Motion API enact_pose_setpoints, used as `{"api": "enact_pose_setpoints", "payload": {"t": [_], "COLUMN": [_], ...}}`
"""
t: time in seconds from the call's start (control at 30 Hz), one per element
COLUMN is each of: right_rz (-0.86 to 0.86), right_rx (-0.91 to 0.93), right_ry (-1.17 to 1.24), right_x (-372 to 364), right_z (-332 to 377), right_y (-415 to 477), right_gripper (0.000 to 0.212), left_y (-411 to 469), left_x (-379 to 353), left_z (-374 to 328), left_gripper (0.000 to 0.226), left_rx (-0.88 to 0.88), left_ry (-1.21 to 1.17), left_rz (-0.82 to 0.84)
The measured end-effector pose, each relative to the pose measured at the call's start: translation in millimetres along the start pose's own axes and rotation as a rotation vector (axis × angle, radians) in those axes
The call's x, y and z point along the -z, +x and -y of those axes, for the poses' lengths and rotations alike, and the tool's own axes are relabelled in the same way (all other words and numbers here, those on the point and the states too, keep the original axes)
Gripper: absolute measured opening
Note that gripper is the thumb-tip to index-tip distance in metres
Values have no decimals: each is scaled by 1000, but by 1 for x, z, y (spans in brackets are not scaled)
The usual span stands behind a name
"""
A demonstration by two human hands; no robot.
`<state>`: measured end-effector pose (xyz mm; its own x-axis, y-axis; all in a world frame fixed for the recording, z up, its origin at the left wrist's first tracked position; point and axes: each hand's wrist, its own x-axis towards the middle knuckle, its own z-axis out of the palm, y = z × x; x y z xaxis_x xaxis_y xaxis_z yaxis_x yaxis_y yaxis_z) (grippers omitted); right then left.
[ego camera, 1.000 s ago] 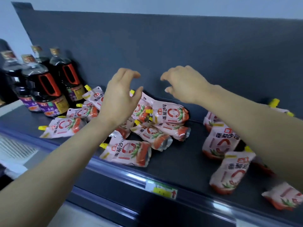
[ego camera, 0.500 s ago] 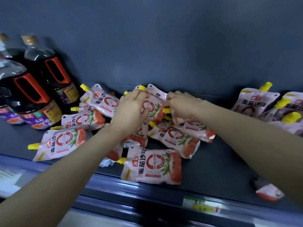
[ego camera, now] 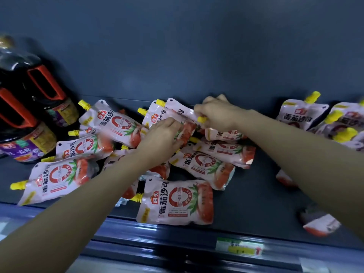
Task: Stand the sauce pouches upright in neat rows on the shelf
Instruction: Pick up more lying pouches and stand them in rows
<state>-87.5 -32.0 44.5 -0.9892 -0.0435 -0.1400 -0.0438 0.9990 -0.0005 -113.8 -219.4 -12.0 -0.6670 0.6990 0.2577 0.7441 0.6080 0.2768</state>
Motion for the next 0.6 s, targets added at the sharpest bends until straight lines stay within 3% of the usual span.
{"api": "enact_pose_setpoints", "payload": {"t": [0.17, 0.3, 0.4, 0.6], "right_rz": [-108, -180, -235, -286], "right_rx": [-54, -127, -199, -371], "right_ry": [-19, -48, 0, 142], "right_x": [30, 33, 35, 33], "right_z": [-33, -51, -63, -92], "right_y": [-23, -37, -50, -64], "right_gripper": [4, 14, 19, 17], "left_y": [16, 35, 48, 62], "left_x": [-11, -28, -37, -44], "left_z": [-26, -44, -58, -79], "left_gripper": [32, 26, 25, 36], "left_rx": [40, 147, 244, 433], "left_ry": [-63, -45, -3, -141], "left_rz": [171, 327, 395, 439]}}
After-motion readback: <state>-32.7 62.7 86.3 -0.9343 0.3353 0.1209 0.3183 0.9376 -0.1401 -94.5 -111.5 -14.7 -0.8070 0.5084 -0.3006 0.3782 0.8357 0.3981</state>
